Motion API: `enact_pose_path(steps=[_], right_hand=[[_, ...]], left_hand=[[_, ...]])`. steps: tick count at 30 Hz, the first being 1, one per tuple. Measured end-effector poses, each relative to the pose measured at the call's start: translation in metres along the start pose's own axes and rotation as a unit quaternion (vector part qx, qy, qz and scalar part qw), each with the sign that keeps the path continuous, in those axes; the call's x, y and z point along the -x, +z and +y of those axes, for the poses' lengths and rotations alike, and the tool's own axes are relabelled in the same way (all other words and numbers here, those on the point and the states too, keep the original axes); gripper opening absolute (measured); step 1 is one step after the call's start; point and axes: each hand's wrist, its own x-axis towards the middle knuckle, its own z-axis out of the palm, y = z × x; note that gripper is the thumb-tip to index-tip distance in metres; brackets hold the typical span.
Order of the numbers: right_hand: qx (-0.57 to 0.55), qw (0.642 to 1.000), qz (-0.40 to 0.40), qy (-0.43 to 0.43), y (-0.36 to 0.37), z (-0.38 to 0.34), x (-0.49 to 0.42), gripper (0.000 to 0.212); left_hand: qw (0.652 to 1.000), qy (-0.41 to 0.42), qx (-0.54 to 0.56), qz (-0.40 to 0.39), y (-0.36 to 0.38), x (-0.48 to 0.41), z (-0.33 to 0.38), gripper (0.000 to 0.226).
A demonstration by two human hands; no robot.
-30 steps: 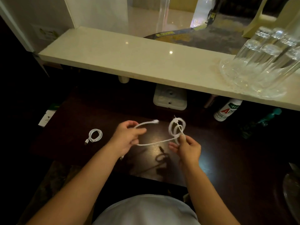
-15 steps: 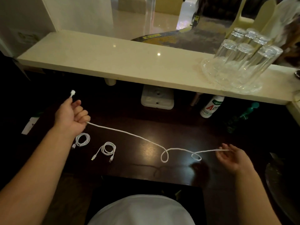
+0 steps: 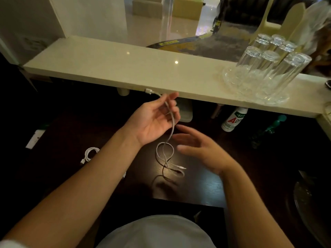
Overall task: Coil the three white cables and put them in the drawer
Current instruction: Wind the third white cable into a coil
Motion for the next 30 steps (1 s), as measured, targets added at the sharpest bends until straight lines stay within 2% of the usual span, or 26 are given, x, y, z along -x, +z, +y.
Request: enact_pose_path(steps=[1, 3, 4, 6, 8, 10, 11, 13, 15, 17, 18, 20, 22, 24, 27, 29, 30], right_hand=[[-0.015, 0.999, -0.036, -0.021, 0.015, -0.002, -0.002, 0.048], [-0.006, 0.997, -0.046, -0.06, 0.031, -0.007, -0.004, 0.023], [-0.031, 0.995, -0.039, -0.081, 0.032, -0.012, -0.002, 0.014], [-0.125, 0.984, -0.012, -0.123, 0.027, -0.027, 0.001, 0.011], [-0.23, 0.959, 0.019, -0.165, 0.016, -0.049, 0.005, 0.014], [-0.312, 0.929, 0.056, -0.189, 0.002, -0.071, 0.004, 0.015], [-0.345, 0.915, 0.079, -0.193, -0.006, -0.08, 0.001, 0.015], [-0.36, 0.902, 0.145, -0.19, -0.019, -0.097, -0.002, 0.012], [-0.324, 0.909, 0.201, -0.171, -0.024, -0.104, -0.002, 0.01], [-0.293, 0.915, 0.231, -0.151, -0.022, -0.104, 0.002, 0.008], [-0.291, 0.914, 0.241, -0.145, -0.019, -0.103, 0.006, 0.008], [-0.302, 0.906, 0.26, -0.147, -0.009, -0.103, 0.016, 0.01], [-0.316, 0.894, 0.276, -0.159, 0.004, -0.107, 0.03, 0.011], [-0.333, 0.888, 0.262, -0.179, 0.022, -0.114, 0.048, 0.009], [-0.349, 0.889, 0.217, -0.199, 0.06, -0.127, 0.081, 0.012], [-0.363, 0.888, 0.203, -0.198, 0.089, -0.131, 0.104, 0.014], [-0.37, 0.886, 0.2, -0.194, 0.103, -0.13, 0.115, 0.014]], left_hand=[[1.0, 0.0, -0.004, -0.017, 0.006, -0.004, 0.002, 0.028], [0.998, 0.014, -0.048, -0.032, 0.017, -0.011, 0.009, 0.03], [0.995, 0.027, -0.096, -0.027, 0.022, -0.012, 0.014, 0.033], [0.967, 0.039, -0.25, -0.007, 0.03, -0.014, 0.02, 0.049], [0.925, -0.01, -0.379, -0.034, 0.035, -0.01, 0.016, 0.07], [0.895, -0.102, -0.423, -0.101, 0.033, -0.001, 0.005, 0.081], [0.88, -0.14, -0.436, -0.127, 0.03, 0.005, -0.002, 0.079], [0.853, -0.171, -0.467, -0.161, 0.022, 0.019, -0.012, 0.062], [0.866, -0.156, -0.441, -0.177, 0.014, 0.032, -0.018, 0.046], [0.891, -0.139, -0.401, -0.162, 0.011, 0.044, -0.017, 0.04], [0.89, -0.119, -0.415, -0.148, 0.011, 0.05, -0.015, 0.037], [0.853, -0.08, -0.499, -0.132, 0.014, 0.061, -0.009, 0.029], [0.81, -0.077, -0.566, -0.133, 0.017, 0.076, -0.004, 0.026], [0.794, -0.059, -0.595, -0.111, 0.017, 0.095, -0.004, 0.025], [0.775, 0.062, -0.627, -0.043, 0.01, 0.131, -0.008, 0.021], [0.736, 0.141, -0.662, -0.006, 0.002, 0.161, -0.007, 0.023], [0.696, 0.179, -0.695, -0.002, -0.002, 0.178, -0.006, 0.025]])
